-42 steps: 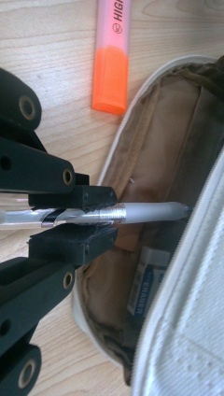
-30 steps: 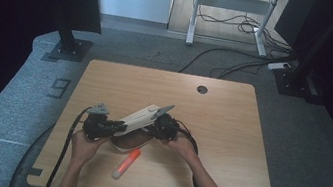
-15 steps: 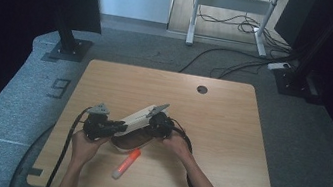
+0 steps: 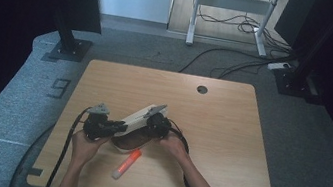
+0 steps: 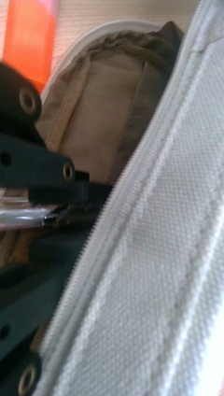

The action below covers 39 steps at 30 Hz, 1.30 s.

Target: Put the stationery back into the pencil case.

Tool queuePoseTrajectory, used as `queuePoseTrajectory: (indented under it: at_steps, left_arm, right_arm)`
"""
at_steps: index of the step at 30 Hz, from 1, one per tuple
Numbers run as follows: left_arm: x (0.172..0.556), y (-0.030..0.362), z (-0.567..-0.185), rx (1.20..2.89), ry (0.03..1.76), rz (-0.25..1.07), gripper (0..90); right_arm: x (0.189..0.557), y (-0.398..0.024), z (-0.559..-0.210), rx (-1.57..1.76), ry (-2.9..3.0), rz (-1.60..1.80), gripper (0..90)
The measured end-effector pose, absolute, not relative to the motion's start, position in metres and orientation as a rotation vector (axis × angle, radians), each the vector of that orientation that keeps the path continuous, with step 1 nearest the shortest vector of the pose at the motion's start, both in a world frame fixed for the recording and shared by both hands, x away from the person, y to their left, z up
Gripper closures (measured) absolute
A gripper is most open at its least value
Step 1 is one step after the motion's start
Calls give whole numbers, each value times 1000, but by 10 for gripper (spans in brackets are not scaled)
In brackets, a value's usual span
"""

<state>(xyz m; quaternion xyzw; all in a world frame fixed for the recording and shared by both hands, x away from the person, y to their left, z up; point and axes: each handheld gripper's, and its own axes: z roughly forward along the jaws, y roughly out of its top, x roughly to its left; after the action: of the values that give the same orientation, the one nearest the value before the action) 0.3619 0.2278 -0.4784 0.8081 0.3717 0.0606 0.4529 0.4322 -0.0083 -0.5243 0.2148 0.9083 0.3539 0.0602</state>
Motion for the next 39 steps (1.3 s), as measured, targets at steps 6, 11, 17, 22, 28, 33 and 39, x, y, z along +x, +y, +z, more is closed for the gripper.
queuePoseTrajectory:
  at_steps: [6, 11, 17, 22, 28, 33, 39]
  left_arm:
    - [362, 229, -478, 1994, 919, 147, 767]
    - [362, 229, -479, 1995, 918, 145, 767]
    - [362, 229, -479, 1996, 918, 144, 767]
    - [363, 229, -479, 1997, 917, 142, 767]
    - [363, 229, -480, 1998, 917, 138, 766]
    - [363, 228, -480, 2000, 916, 140, 766]
    - [362, 228, -479, 2000, 915, 139, 766]
  right_arm:
    - [429, -13, -520, 653, 2750, 1064, 610]
    - [424, -23, -517, 664, 2756, 1064, 589]
    - [416, -39, -516, 680, 2759, 1056, 587]
    - [409, -52, -519, 700, 2754, 1061, 590]
    - [404, -65, -526, 732, 2755, 1060, 600]
    - [403, -69, -532, 731, 2758, 1054, 639]
    - [402, -71, -532, 719, 2766, 1039, 725]
